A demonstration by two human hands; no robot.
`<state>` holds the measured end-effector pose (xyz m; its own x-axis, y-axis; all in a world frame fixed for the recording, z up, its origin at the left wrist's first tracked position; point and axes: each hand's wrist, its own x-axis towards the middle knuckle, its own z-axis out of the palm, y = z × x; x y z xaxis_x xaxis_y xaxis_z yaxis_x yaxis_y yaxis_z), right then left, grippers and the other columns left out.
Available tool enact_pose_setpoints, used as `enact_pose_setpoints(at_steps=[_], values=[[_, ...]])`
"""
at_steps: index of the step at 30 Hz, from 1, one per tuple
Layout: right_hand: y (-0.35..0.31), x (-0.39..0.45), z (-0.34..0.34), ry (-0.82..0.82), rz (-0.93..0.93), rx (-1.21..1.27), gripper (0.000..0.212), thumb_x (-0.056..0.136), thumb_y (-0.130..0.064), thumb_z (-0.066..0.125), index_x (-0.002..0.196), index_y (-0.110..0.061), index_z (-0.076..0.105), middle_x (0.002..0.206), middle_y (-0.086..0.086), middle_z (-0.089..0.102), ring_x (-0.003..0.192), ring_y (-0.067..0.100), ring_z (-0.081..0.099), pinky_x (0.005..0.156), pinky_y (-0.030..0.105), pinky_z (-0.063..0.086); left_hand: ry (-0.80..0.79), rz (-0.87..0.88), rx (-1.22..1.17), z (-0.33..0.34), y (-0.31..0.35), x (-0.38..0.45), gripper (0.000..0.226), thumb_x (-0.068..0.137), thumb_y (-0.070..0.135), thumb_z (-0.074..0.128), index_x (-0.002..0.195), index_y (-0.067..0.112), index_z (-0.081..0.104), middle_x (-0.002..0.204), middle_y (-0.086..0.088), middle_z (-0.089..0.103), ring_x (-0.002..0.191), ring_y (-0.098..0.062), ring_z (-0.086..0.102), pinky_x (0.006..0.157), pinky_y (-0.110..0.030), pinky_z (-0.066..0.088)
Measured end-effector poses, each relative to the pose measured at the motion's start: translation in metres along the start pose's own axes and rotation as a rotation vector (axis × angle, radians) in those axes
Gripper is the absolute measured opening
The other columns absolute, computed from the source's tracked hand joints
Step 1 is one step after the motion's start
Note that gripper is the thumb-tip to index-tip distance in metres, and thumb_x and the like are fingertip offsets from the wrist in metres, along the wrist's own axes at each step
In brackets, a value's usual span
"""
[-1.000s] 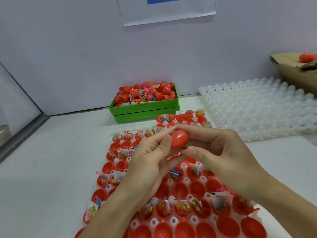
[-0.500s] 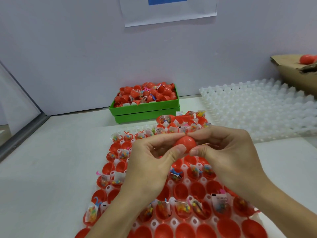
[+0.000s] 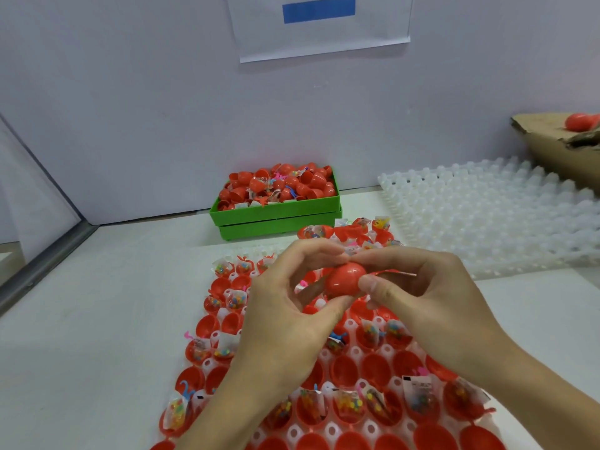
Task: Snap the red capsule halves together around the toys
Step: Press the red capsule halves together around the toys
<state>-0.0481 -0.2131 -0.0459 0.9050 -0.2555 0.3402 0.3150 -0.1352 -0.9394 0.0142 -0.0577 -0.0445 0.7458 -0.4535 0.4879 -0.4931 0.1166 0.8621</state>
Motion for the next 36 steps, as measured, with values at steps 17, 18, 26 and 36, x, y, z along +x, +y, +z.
enact_pose_setpoints(at_steps=[17,18,26,36], values=[[-0.0047,-0.003,0.0028,0.052,-0.038,0.017,0.025,0.078,0.001,0.075,0.092,-0.02,0.075,0.09,-0.002,0.077,0.083,0.013,0.075,0.071,0.019,0.057,-0.014,-0.103,-0.071,-0.0015,0.0014,0.0016,0.03,0.075,0.014,0.076,0.104,0.015,0.072,0.094,0.0,0.076,0.087,-0.014,0.073,0.074,-0.017,0.055],[-0.0048,-0.0029,0.0032,0.059,-0.029,0.035,0.02,0.078,-0.007,0.074,0.092,-0.02,0.076,0.088,-0.003,0.078,0.081,0.011,0.075,0.069,0.016,0.056,-0.018,-0.102,-0.06,-0.0013,0.0014,0.0012,0.03,0.076,0.013,0.076,0.105,0.015,0.072,0.094,-0.001,0.076,0.087,-0.015,0.073,0.074,-0.018,0.055],[-0.0047,-0.0023,0.0042,0.052,0.015,0.094,0.015,0.074,-0.027,0.067,0.083,-0.026,0.08,0.08,-0.003,0.078,0.069,0.008,0.074,0.061,0.012,0.054,-0.004,-0.12,-0.022,-0.0006,0.0004,0.0001,0.028,0.075,0.023,0.075,0.102,0.019,0.073,0.091,-0.003,0.076,0.086,-0.022,0.073,0.075,-0.029,0.059],[0.0031,-0.0013,0.0069,-0.114,0.247,0.296,0.041,0.08,-0.046,0.06,0.087,-0.011,0.078,0.078,0.023,0.072,0.068,0.028,0.073,0.058,0.022,0.054,0.017,-0.086,-0.014,-0.0007,-0.0024,0.001,0.025,0.075,0.02,0.076,0.1,0.015,0.073,0.094,0.001,0.076,0.09,-0.012,0.071,0.075,-0.017,0.055]])
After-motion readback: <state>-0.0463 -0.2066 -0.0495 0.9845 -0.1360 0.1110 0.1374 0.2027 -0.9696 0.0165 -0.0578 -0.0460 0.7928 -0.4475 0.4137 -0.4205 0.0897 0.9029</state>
